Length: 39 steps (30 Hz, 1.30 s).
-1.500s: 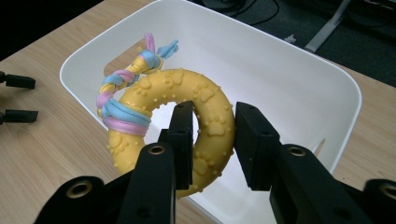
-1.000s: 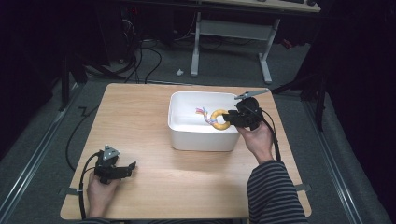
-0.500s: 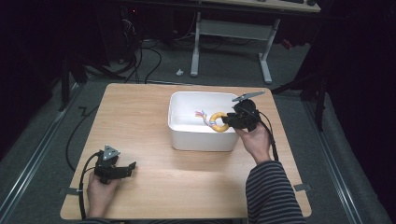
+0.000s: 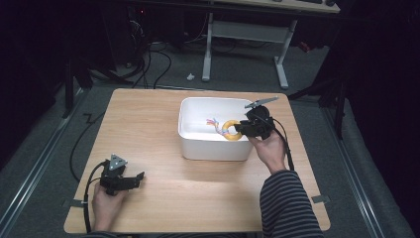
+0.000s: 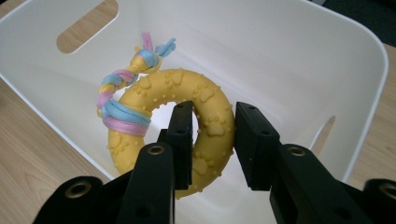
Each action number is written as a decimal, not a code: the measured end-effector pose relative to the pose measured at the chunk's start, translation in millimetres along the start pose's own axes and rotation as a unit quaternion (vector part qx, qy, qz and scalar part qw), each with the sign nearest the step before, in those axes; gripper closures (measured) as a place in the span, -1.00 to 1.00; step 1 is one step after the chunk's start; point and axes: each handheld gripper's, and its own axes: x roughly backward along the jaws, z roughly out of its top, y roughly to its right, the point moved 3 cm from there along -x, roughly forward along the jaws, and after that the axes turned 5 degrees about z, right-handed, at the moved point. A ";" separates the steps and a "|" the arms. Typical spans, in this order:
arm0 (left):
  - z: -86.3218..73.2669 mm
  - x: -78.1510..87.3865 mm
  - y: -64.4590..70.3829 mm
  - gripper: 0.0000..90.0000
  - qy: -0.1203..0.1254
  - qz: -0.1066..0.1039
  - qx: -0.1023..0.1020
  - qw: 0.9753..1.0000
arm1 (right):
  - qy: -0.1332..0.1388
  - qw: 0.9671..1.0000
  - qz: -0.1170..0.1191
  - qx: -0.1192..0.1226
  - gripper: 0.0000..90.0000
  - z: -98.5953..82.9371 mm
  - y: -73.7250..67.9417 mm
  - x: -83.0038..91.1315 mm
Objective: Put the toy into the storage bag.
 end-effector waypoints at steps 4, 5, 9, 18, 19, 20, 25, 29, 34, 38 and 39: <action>0.0 0.0 0.0 -0.66 0.000 0.000 0.000 1.000 | -0.006 1.000 0.002 -0.001 0.53 -0.7 -1.1 -3.5; 0.0 0.0 0.0 -0.66 0.000 0.000 0.000 1.000 | -0.007 1.000 0.004 -0.002 0.53 -0.9 -1.1 -4.4; 0.0 0.1 -0.2 -0.66 0.000 -0.001 0.001 1.000 | -0.007 1.000 -0.001 -0.001 0.53 -1.8 -2.5 -5.1; 0.0 0.1 -0.5 -0.65 0.001 -0.001 0.002 1.000 | 0.005 1.000 0.009 -0.004 0.12 -5.6 -4.3 -3.1; 0.0 0.1 -0.5 -0.65 0.001 -0.001 0.002 1.000 | 0.010 1.000 0.006 -0.002 0.12 -6.6 -4.9 -1.8; 0.0 0.1 -0.5 -0.65 0.001 -0.002 0.003 1.000 | 0.017 1.000 0.006 -0.002 0.11 -7.7 -5.1 -0.1; 0.0 0.1 -0.4 -0.65 0.001 -0.001 0.002 1.000 | 0.033 0.999 -0.004 -0.004 0.11 -12.6 -1.2 7.6; 0.0 0.1 0.0 -0.65 -0.001 0.001 -0.001 1.000 | 0.046 0.999 -0.005 -0.009 0.13 -15.6 2.4 16.6; 0.0 0.0 0.0 -0.65 0.001 0.001 0.001 1.000 | 0.059 0.998 -0.003 -0.009 0.13 -18.5 3.3 29.8; 0.0 0.1 -0.2 -0.65 0.000 0.000 0.001 1.000 | 0.068 0.998 -0.004 -0.009 0.13 -21.6 4.1 39.3; 0.0 0.0 -0.1 -0.65 0.001 0.000 0.001 1.000 | 0.071 0.997 -0.005 -0.010 0.13 -22.4 4.5 41.5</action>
